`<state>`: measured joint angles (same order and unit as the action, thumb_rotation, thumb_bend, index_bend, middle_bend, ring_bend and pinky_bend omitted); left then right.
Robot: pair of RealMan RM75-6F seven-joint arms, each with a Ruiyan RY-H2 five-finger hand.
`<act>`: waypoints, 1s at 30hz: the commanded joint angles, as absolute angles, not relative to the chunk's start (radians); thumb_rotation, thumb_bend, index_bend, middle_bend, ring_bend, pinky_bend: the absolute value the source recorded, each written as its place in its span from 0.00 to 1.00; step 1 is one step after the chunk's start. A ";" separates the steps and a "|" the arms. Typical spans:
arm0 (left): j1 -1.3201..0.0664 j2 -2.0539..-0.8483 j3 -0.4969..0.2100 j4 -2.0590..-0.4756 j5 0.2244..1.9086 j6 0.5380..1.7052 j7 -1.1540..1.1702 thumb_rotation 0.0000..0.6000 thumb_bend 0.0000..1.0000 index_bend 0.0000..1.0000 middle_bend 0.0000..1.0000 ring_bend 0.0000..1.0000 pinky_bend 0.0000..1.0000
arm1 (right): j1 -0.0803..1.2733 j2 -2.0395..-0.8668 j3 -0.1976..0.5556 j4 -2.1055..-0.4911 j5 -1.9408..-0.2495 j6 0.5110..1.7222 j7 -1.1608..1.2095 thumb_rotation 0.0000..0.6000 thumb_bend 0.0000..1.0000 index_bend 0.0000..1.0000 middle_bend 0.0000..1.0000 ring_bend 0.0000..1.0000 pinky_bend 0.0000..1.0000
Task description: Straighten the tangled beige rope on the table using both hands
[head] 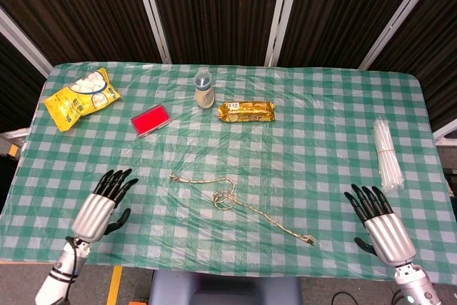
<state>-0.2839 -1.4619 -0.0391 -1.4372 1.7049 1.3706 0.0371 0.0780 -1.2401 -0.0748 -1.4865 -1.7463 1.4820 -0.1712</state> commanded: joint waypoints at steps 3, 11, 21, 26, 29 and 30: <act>-0.396 -1.611 -0.119 -1.310 1.607 1.225 -0.006 1.00 0.46 0.33 0.05 0.00 0.01 | 0.087 -1.256 -0.076 -1.474 -1.741 1.458 -0.188 1.00 0.19 0.00 0.00 0.00 0.00; -0.487 -1.748 -0.161 -1.087 1.475 1.069 -0.029 1.00 0.44 0.40 0.03 0.00 0.00 | 0.093 -1.279 -0.066 -1.462 -1.713 1.436 -0.210 1.00 0.19 0.00 0.00 0.00 0.00; -0.547 -1.884 -0.168 -0.889 1.498 1.135 -0.127 1.00 0.42 0.45 0.06 0.00 0.00 | 0.099 -1.275 -0.069 -1.466 -1.700 1.420 -0.208 1.00 0.19 0.00 0.00 0.00 0.00; -0.570 -1.922 -0.158 -0.838 1.496 1.126 -0.125 1.00 0.42 0.45 0.06 0.00 0.00 | 0.101 -1.271 -0.070 -1.469 -1.689 1.409 -0.207 1.00 0.19 0.00 0.00 0.00 0.00; -0.593 -1.947 -0.162 -0.795 1.481 1.095 -0.088 1.00 0.42 0.44 0.06 0.00 0.00 | 0.103 -1.273 -0.070 -1.467 -1.687 1.407 -0.207 1.00 0.19 0.00 0.00 0.00 0.00; -0.599 -1.953 -0.165 -0.790 1.475 1.089 -0.084 1.00 0.42 0.44 0.06 0.00 0.00 | 0.103 -1.273 -0.070 -1.467 -1.686 1.406 -0.207 1.00 0.19 0.00 0.00 0.00 0.00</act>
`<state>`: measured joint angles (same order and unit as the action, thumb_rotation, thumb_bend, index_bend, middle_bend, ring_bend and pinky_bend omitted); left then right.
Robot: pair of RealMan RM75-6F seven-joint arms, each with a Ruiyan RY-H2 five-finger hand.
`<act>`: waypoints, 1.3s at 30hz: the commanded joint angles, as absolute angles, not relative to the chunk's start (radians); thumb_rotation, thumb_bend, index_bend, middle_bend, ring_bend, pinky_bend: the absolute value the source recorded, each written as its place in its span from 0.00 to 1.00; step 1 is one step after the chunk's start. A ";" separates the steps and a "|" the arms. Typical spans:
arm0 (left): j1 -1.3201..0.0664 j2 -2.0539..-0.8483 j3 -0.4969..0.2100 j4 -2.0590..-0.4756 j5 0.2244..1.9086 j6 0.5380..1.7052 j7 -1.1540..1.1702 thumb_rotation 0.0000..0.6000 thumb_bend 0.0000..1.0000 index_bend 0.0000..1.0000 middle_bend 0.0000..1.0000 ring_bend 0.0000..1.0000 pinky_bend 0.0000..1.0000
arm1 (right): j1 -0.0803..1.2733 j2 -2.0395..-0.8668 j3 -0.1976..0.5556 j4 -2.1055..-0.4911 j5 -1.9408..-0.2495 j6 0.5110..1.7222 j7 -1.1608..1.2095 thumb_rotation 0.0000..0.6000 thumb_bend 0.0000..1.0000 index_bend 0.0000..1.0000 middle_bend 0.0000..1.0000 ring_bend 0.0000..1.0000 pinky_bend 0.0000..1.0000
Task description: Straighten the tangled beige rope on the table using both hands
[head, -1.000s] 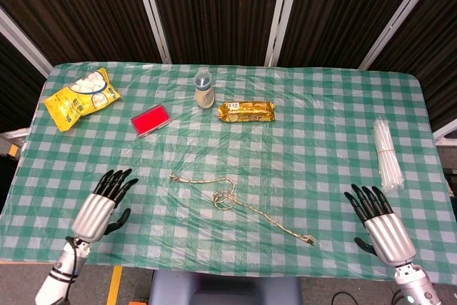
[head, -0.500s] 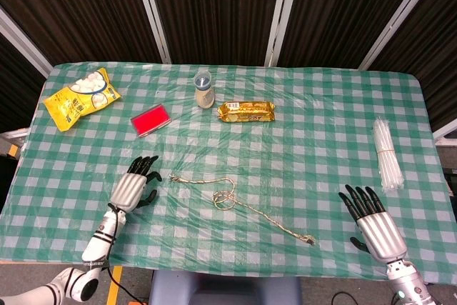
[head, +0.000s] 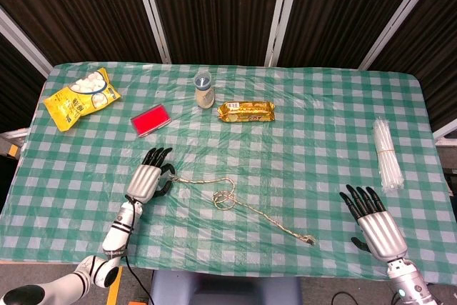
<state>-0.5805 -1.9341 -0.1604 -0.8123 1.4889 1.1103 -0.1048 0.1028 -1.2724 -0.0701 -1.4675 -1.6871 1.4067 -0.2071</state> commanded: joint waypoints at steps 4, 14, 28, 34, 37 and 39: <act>-0.614 -1.968 -0.164 -0.785 1.474 1.096 -0.070 1.00 0.42 0.44 0.06 0.00 0.00 | 0.105 -1.273 -0.071 -1.467 -1.681 1.399 -0.208 1.00 0.19 0.00 0.00 0.00 0.00; -0.620 -1.976 -0.158 -0.792 1.445 1.077 -0.060 1.00 0.42 0.48 0.07 0.00 0.00 | 0.096 -1.284 -0.058 -1.460 -1.663 1.418 -0.230 1.00 0.19 0.00 0.00 0.00 0.00; -0.626 -1.984 -0.153 -0.779 1.425 1.065 -0.055 1.00 0.42 0.56 0.09 0.00 0.00 | 0.097 -1.279 -0.063 -1.468 -1.657 1.412 -0.235 1.00 0.19 0.00 0.00 0.00 0.00; -0.625 -1.988 -0.154 -0.760 1.408 1.060 -0.031 1.00 0.43 0.60 0.09 0.00 0.00 | 0.098 -1.277 -0.064 -1.471 -1.655 1.407 -0.239 1.00 0.19 0.00 0.00 0.00 0.00; -0.623 -1.988 -0.150 -0.757 1.412 1.072 -0.030 1.00 0.45 0.62 0.10 0.00 0.00 | 0.100 -1.279 -0.063 -1.470 -1.654 1.405 -0.240 1.00 0.19 0.00 0.00 0.00 0.00; -0.621 -1.985 -0.146 -0.758 1.417 1.081 -0.029 1.00 0.46 0.63 0.10 0.00 0.00 | 0.103 -1.281 -0.064 -1.469 -1.656 1.400 -0.240 1.00 0.19 0.00 0.00 0.00 0.00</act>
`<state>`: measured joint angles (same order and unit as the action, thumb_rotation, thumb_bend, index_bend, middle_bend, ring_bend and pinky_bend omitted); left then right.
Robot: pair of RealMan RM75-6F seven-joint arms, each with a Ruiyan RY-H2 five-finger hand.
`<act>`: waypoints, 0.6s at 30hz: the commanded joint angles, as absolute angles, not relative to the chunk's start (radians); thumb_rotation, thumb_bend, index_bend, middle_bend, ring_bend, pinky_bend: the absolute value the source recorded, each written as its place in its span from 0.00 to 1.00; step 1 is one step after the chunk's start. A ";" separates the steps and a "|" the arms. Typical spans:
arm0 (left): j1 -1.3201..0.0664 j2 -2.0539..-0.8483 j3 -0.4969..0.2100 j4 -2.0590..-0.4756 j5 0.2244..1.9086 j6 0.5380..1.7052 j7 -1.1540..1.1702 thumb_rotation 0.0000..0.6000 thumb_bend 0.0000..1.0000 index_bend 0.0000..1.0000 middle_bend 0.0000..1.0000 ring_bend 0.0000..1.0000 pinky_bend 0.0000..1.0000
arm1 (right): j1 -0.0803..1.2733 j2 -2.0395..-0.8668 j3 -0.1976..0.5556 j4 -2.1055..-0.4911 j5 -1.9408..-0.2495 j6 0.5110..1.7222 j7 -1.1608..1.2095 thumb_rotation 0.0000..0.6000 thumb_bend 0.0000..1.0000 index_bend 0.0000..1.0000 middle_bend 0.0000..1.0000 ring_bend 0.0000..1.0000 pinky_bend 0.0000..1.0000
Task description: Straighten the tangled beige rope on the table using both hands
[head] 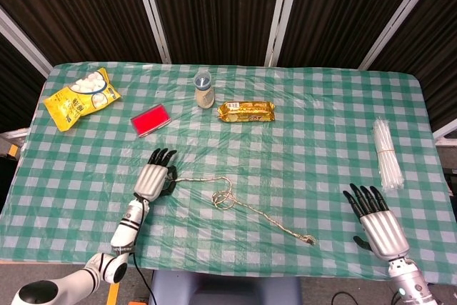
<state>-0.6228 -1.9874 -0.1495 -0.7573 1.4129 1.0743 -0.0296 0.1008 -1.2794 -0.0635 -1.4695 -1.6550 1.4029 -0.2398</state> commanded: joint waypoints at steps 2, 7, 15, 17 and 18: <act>-0.617 -1.976 -0.142 -0.772 1.422 1.092 -0.034 1.00 0.46 0.64 0.10 0.00 0.00 | 0.111 -1.284 -0.067 -1.471 -1.667 1.392 -0.237 1.00 0.19 0.00 0.00 0.00 0.00; -0.594 -1.928 -0.124 -0.840 1.449 1.151 -0.040 1.00 0.46 0.64 0.10 0.00 0.00 | 0.153 -1.305 -0.064 -1.477 -1.713 1.369 -0.221 1.00 0.19 0.04 0.00 0.00 0.00; -0.547 -1.834 -0.089 -0.982 1.475 1.212 -0.005 1.00 0.46 0.64 0.10 0.00 0.00 | 0.218 -1.390 -0.051 -1.518 -1.689 1.245 -0.327 1.00 0.22 0.39 0.00 0.00 0.00; -0.541 -1.818 -0.087 -1.008 1.474 1.216 0.004 1.00 0.46 0.64 0.10 0.00 0.00 | 0.221 -1.416 -0.055 -1.517 -1.688 1.235 -0.351 1.00 0.23 0.45 0.00 0.00 0.00; -0.539 -1.810 -0.088 -1.020 1.472 1.215 0.009 1.00 0.46 0.64 0.10 0.00 0.00 | 0.224 -1.422 -0.062 -1.522 -1.686 1.223 -0.359 1.00 0.24 0.47 0.00 0.00 0.00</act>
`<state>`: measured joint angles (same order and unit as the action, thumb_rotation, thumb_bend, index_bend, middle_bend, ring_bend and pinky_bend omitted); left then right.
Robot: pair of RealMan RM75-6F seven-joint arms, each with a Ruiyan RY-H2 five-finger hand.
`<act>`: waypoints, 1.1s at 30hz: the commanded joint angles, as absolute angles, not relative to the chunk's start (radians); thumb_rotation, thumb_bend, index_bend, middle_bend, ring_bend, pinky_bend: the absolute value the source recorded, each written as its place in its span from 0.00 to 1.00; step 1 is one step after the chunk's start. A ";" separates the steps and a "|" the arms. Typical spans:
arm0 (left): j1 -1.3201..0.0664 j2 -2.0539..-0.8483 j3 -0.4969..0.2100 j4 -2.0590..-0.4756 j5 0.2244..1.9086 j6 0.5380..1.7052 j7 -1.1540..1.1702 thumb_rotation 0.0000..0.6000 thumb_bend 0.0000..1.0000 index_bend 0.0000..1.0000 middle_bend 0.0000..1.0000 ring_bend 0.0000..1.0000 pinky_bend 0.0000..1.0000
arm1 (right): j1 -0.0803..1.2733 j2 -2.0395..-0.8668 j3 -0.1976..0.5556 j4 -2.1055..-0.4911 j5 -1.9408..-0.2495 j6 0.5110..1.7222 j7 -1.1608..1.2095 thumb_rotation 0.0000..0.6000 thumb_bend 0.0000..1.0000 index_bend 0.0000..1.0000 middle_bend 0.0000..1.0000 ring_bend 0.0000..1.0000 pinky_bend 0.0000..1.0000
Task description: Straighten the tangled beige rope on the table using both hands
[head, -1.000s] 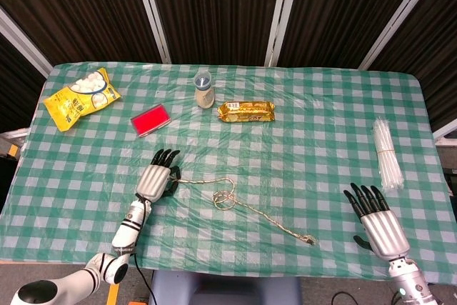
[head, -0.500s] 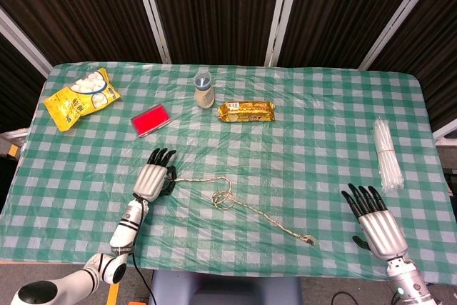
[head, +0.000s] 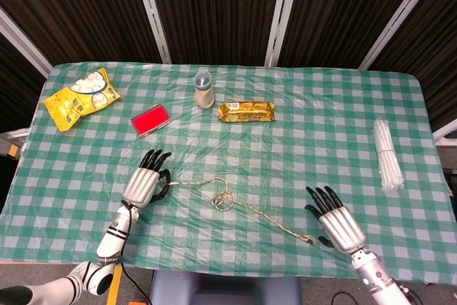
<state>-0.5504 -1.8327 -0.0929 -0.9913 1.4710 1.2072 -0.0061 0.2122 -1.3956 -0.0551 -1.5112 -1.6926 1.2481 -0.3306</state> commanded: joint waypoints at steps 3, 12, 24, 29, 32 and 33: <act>-0.535 -1.793 -0.088 -1.043 1.468 1.214 0.018 1.00 0.46 0.64 0.10 0.00 0.00 | 0.226 -1.427 -0.077 -1.531 -1.688 1.211 -0.365 1.00 0.28 0.53 0.00 0.00 0.00; -0.529 -1.777 -0.093 -1.050 1.450 1.199 0.020 1.00 0.46 0.64 0.11 0.00 0.01 | 0.234 -1.449 -0.098 -1.495 -1.662 1.168 -0.364 1.00 0.42 0.60 0.00 0.00 0.00; -0.531 -1.785 -0.096 -1.033 1.443 1.186 0.016 1.00 0.46 0.64 0.12 0.00 0.01 | 0.244 -1.465 -0.107 -1.473 -1.634 1.140 -0.365 1.00 0.43 0.60 0.00 0.00 0.00; -0.530 -1.780 -0.095 -1.035 1.441 1.182 0.014 1.00 0.46 0.63 0.11 0.00 0.01 | 0.240 -1.477 -0.108 -1.460 -1.630 1.151 -0.378 1.00 0.43 0.60 0.00 0.00 0.00; -0.530 -1.778 -0.096 -1.038 1.442 1.183 0.011 1.00 0.46 0.63 0.11 0.00 0.01 | 0.241 -1.481 -0.108 -1.459 -1.625 1.149 -0.382 1.00 0.43 0.60 0.00 0.00 0.00; -0.530 -1.777 -0.096 -1.038 1.443 1.183 0.012 1.00 0.46 0.63 0.11 0.00 0.01 | 0.242 -1.481 -0.108 -1.460 -1.623 1.147 -0.384 1.00 0.43 0.60 0.00 0.00 0.00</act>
